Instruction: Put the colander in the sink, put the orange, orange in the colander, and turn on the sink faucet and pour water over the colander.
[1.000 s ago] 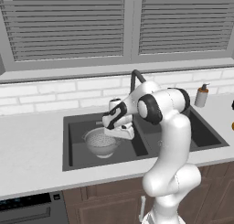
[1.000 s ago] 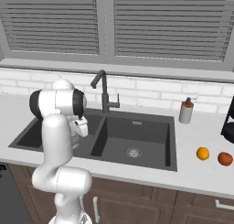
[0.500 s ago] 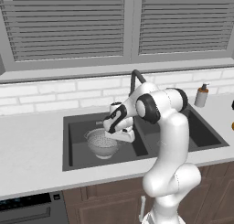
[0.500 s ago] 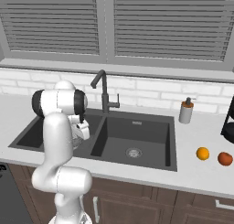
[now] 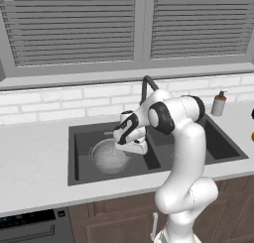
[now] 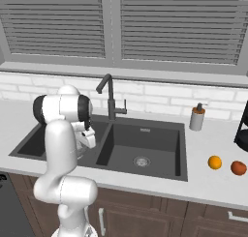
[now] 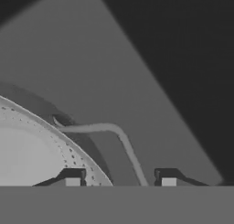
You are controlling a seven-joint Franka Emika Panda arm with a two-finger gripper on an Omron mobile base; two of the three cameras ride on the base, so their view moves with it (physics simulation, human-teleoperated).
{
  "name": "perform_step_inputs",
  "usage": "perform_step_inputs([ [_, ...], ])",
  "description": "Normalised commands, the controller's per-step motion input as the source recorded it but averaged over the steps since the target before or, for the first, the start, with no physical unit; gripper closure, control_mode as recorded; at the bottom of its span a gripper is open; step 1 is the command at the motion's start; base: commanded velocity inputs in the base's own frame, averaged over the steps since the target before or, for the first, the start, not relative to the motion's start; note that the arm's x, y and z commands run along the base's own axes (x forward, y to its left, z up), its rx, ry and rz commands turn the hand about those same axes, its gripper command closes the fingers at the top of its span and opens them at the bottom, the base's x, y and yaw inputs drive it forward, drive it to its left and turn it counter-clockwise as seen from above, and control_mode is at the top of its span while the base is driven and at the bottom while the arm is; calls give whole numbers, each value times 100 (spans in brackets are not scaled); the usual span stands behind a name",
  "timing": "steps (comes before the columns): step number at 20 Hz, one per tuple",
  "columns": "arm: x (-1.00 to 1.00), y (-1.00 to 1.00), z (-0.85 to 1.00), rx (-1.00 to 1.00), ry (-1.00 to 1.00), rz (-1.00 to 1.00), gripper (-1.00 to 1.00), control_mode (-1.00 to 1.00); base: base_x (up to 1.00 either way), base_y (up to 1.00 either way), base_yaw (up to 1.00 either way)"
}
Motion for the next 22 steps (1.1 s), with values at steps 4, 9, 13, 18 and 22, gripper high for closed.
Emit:
perform_step_inputs([
  [4, 0, 0, 27, 0, -1, 0, -100, -100, 0, 0, 0],
  [9, -4, 0, 53, 0, -6, 0, -100, -100, 0, 0, 0],
  [13, -22, 0, 66, 0, -2, 0, -100, -100, 0, 0, 0],
  [18, -51, 0, 57, 0, -5, 1, -100, -100, 0, 0, 0],
  [22, -68, 0, 48, 0, -8, 8, -100, -100, 0, 0, 0],
])
